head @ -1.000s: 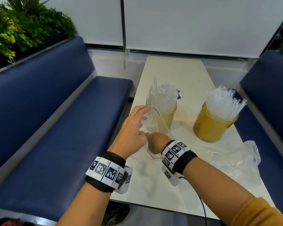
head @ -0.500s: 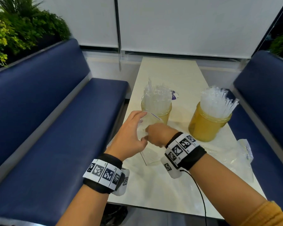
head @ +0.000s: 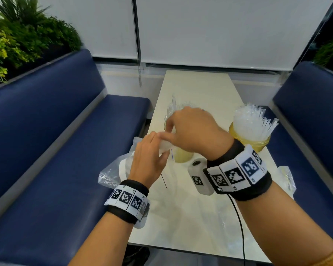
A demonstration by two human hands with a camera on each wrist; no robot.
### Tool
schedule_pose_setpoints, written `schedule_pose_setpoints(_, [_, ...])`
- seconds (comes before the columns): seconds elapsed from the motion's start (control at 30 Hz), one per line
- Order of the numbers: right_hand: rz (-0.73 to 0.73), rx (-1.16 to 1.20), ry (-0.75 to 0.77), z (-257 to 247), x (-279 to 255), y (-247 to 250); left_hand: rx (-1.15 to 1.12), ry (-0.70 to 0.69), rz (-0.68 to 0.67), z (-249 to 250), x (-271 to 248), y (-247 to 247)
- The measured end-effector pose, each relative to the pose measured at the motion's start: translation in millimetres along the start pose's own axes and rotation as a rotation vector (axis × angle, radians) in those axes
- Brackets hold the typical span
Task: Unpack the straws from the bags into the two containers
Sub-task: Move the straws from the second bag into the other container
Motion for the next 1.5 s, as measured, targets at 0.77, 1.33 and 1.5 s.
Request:
schedule_pose_setpoints(0.77, [0.294,1.057,-0.014,3.3,16.7,-37.0,-0.318,0.192,0.082,-12.7,-3.5,9.7])
schedule_pose_setpoints(1.33, [0.531,0.548,-0.232,78.2,134.0,-7.8,-0.358,0.222,0.131,-20.3,-5.6,21.9])
schedule_pose_setpoints(1.5, [0.28,0.481,-0.39,85.9,137.4,-75.9,-0.356,0.206,0.132,-20.7,-2.4,20.8])
Point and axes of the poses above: each hand's wrist, its own x-axis towards the middle knuckle, its own y-axis out of the back of the hand, z = x × y, the point moved 7 cm from there along x, towards the middle knuckle, and after that the axes turned 15 degrees about -y, right-handed, at the moved point
